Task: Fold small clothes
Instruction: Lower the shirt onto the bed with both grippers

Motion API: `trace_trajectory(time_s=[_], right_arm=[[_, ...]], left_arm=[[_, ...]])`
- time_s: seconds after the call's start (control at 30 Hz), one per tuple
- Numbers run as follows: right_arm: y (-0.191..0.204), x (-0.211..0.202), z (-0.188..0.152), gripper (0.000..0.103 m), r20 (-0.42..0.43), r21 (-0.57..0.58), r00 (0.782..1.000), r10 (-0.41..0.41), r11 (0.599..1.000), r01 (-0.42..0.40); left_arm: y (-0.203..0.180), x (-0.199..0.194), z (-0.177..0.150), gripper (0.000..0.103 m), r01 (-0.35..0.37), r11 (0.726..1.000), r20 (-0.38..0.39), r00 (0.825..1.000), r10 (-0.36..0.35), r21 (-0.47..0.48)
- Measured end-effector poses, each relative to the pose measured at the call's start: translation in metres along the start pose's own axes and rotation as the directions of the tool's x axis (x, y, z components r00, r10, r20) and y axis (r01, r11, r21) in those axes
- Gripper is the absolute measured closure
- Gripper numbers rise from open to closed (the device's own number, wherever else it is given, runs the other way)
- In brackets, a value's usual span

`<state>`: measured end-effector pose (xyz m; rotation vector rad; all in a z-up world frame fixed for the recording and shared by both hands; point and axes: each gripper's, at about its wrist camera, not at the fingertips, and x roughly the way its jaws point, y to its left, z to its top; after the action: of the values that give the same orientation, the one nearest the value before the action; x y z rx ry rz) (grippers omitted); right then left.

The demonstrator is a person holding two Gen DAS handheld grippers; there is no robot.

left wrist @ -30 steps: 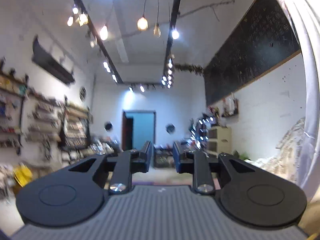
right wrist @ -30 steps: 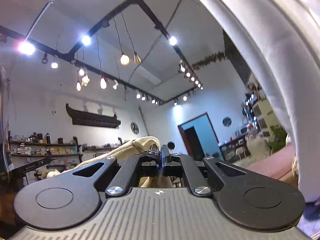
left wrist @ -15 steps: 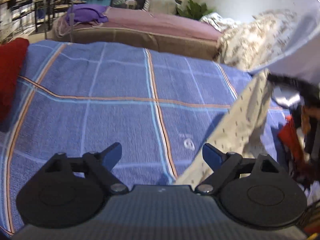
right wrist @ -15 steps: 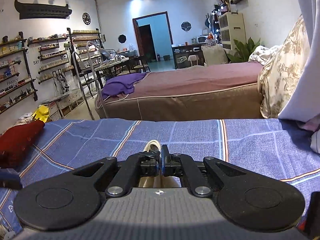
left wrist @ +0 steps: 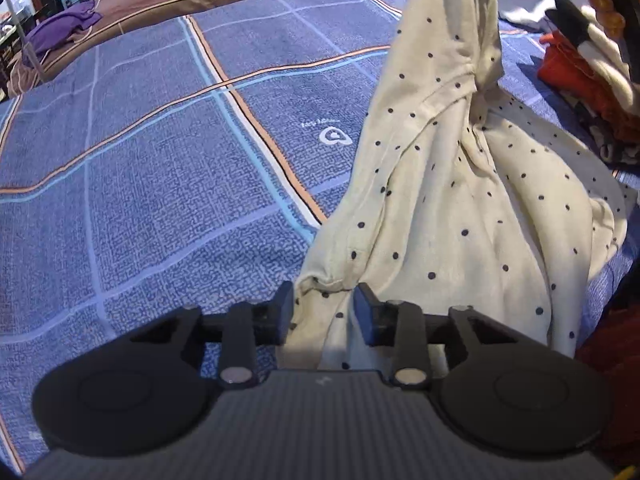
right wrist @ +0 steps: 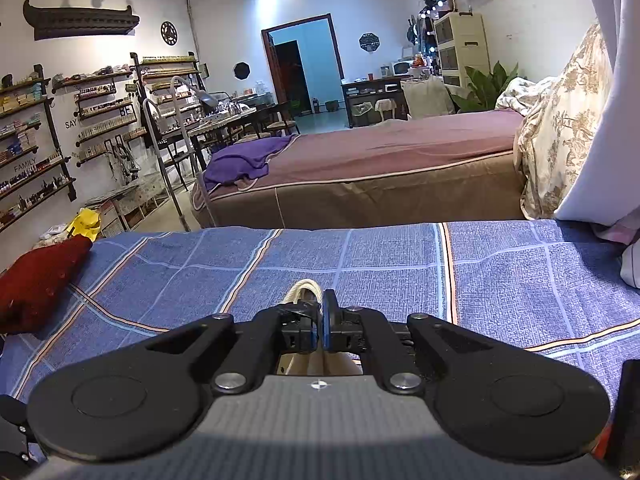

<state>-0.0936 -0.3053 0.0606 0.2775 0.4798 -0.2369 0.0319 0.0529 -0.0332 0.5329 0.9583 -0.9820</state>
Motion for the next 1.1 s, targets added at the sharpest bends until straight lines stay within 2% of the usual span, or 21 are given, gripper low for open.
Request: trace_trajectory(time_s=[0.03, 0.1, 0.2, 0.3, 0.43, 0.5, 0.53, 0.57, 0.67, 0.73, 0.77, 0.8, 0.83, 0.87, 0.9, 0.93, 0.97, 1.0, 1.1], right_arm=[[-0.001, -0.001, 0.0, 0.099, -0.002, 0.0, 1.0, 0.0, 1.0, 0.0], [-0.002, -0.002, 0.0, 0.099, 0.001, 0.003, 1.0, 0.004, 1.0, -0.004], [-0.004, -0.008, 0.002, 0.099, 0.011, -0.011, 1.0, 0.006, 1.0, -0.006], [-0.006, -0.006, 0.007, 0.099, 0.018, -0.021, 1.0, 0.003, 1.0, -0.002], [-0.018, 0.01, 0.022, 0.099, 0.049, 0.029, 0.999, -0.024, 0.999, 0.022], [-0.026, 0.026, 0.031, 0.099, 0.058, 0.067, 0.996, -0.062, 0.996, 0.058], [-0.029, 0.037, 0.033, 0.099, 0.056, 0.069, 0.994, -0.094, 0.994, 0.09], [-0.031, 0.047, 0.035, 0.1, 0.052, 0.075, 0.991, -0.121, 0.99, 0.117], [-0.039, 0.084, 0.036, 0.1, 0.027, 0.101, 0.978, -0.205, 0.974, 0.201], [-0.049, 0.106, 0.032, 0.099, -0.003, 0.177, 0.967, -0.253, 0.952, 0.25], [-0.055, 0.117, 0.029, 0.089, -0.025, 0.208, 0.959, -0.284, 0.936, 0.283], [-0.058, 0.126, 0.025, 0.071, -0.046, 0.219, 0.947, -0.317, 0.922, 0.319], [-0.061, 0.133, 0.02, 0.059, -0.062, 0.231, 0.937, -0.344, 0.908, 0.349], [-0.064, 0.136, 0.015, 0.036, -0.067, 0.249, 0.93, -0.363, 0.896, 0.368], [-0.065, 0.135, 0.01, 0.023, -0.057, 0.261, 0.927, -0.371, 0.89, 0.373], [-0.066, 0.134, 0.005, 0.019, -0.049, 0.259, 0.925, -0.378, 0.889, 0.377], [-0.065, 0.133, 0.001, 0.011, -0.046, 0.247, 0.923, -0.382, 0.891, 0.381], [-0.066, 0.131, -0.003, 0.007, -0.046, 0.233, 0.92, -0.39, 0.891, 0.389], [-0.068, 0.124, -0.01, 0.008, -0.052, 0.246, 0.921, -0.385, 0.889, 0.386]], left_arm=[[0.002, -0.004, 0.001, 0.102, -0.021, 1.0, 0.011, 1.0, 0.021, -0.02], [0.006, -0.017, 0.005, 0.102, -0.088, 0.996, 0.07, 0.994, 0.09, -0.023], [0.026, -0.031, 0.016, 0.102, -0.061, 0.991, 0.122, 0.99, 0.075, -0.115], [0.044, -0.034, 0.036, 0.102, -0.115, 0.983, 0.162, 0.977, 0.137, -0.14], [0.087, -0.036, 0.087, 0.102, -0.183, 0.952, 0.262, 0.933, 0.246, -0.244], [0.108, -0.03, 0.124, 0.102, -0.245, 0.935, 0.282, 0.906, 0.315, -0.257], [0.116, -0.023, 0.145, 0.102, -0.292, 0.924, 0.296, 0.885, 0.359, -0.247], [0.124, -0.015, 0.162, 0.102, -0.318, 0.916, 0.297, 0.875, 0.382, -0.244], [0.154, 0.018, 0.21, 0.101, -0.332, 0.898, 0.271, 0.871, 0.409, -0.287], [0.167, 0.047, 0.23, 0.1, -0.346, 0.891, 0.223, 0.882, 0.415, -0.293], [0.172, 0.061, 0.234, 0.098, -0.361, 0.882, 0.203, 0.88, 0.43, -0.303], [0.177, 0.076, 0.238, 0.096, -0.383, 0.87, 0.185, 0.874, 0.45, -0.31], [0.179, 0.086, 0.24, 0.09, -0.405, 0.859, 0.165, 0.867, 0.469, -0.312], [0.182, 0.095, 0.24, 0.06, -0.425, 0.847, 0.139, 0.863, 0.486, -0.319], [0.185, 0.103, 0.238, 0.026, -0.446, 0.834, 0.116, 0.857, 0.503, -0.324], [0.187, 0.108, 0.234, 0.017, -0.467, 0.823, 0.111, 0.845, 0.523, -0.323], [0.187, 0.111, 0.229, 0.012, -0.492, 0.809, 0.109, 0.83, 0.548, -0.321], [0.188, 0.113, 0.227, 0.012, -0.516, 0.796, 0.097, 0.817, 0.568, -0.317], [0.196, 0.109, 0.217, 0.012, -0.545, 0.768, 0.045, 0.805, 0.591, -0.335]])
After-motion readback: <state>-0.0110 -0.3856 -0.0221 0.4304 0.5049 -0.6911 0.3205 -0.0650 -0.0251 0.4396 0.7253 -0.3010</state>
